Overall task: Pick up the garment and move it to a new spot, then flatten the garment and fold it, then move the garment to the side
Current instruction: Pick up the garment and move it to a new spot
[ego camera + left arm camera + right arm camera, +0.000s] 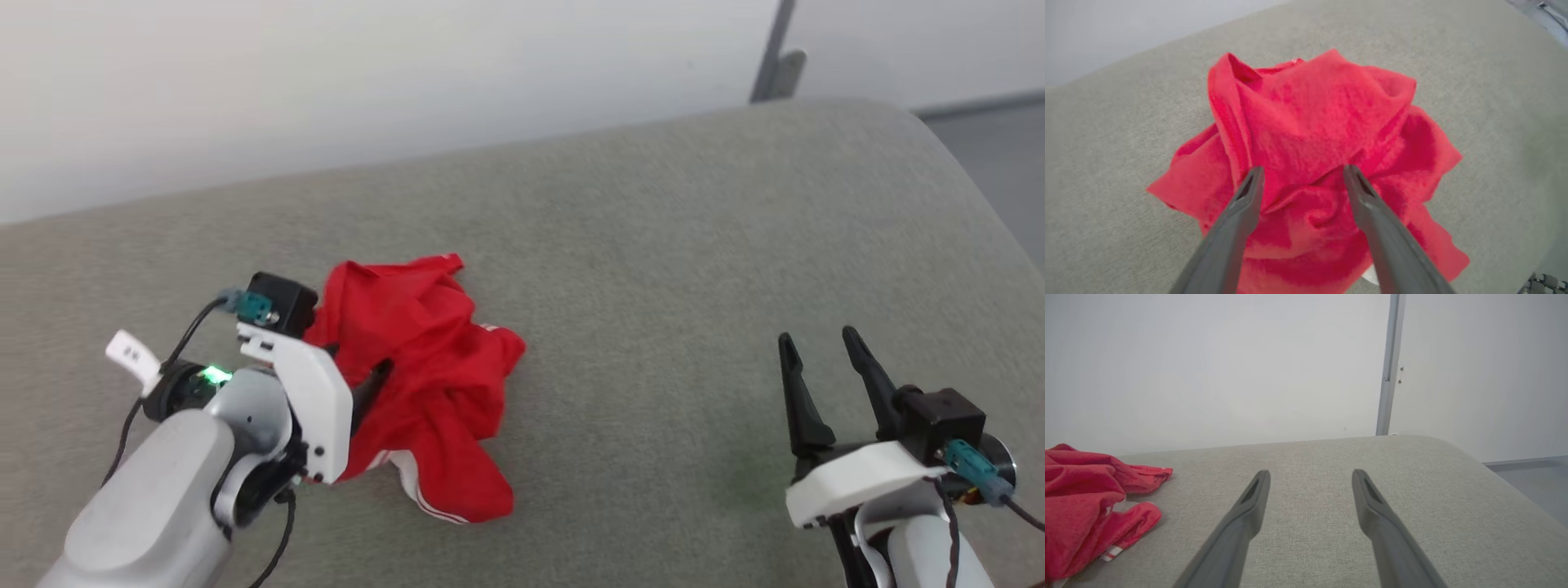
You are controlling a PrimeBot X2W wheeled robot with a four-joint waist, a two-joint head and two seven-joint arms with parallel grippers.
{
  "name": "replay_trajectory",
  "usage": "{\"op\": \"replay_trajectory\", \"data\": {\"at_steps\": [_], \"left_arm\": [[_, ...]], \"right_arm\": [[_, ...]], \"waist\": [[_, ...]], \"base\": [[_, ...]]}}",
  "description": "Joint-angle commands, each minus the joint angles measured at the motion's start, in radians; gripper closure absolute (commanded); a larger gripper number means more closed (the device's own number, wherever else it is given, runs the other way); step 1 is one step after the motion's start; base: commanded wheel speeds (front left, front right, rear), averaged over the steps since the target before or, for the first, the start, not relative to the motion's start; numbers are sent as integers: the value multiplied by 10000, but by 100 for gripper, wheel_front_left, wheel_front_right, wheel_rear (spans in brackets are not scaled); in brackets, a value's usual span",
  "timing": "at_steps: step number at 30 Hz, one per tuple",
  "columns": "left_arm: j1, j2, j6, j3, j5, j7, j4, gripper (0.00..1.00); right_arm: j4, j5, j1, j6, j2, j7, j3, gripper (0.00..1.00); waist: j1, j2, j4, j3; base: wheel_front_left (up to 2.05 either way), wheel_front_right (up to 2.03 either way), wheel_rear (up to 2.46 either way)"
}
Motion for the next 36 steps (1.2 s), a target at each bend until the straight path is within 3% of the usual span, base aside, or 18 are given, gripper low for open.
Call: {"op": "replay_trajectory", "data": {"at_steps": [1, 2, 13, 19, 23, 36], "left_arm": [[315, 127, -44, 174, 44, -549, -151, 0], [315, 127, -44, 174, 44, -549, -151, 0], [2336, 735, 621, 1432, 418, -4510, -1323, 0], [3612, 889, 1113, 1975, 388, -5992, -1604, 0], [4400, 843, 1374, 2460, 215, -6606, -1575, 0], [6086, 33, 1221, 4415, 833, -6935, -1972, 0]], "right_arm": [[45, -94, 165, -1, -99, 37, 10, 0], [45, -94, 165, -1, -99, 37, 10, 0], [-80, -148, 524, -3, -203, 165, -35, 0], [-163, -127, 668, -3, -247, 129, -32, 0], [-211, -141, 734, -3, -257, 84, -124, 0], [-375, -254, 1063, -3, -166, -69, -347, 0]], "waist": [[0, 0, 476, -477], [0, 0, 476, -477], [0, 0, 1334, -1046], [0, 0, 1605, -1200], [0, 0, 1734, -1284], [0, 0, 1930, -1406]], "base": [[0, 0, 0], [0, 0, 0], [0, 0, 0], [0, 0, 0], [0, 0, 0], [0, 0, 0]]}}
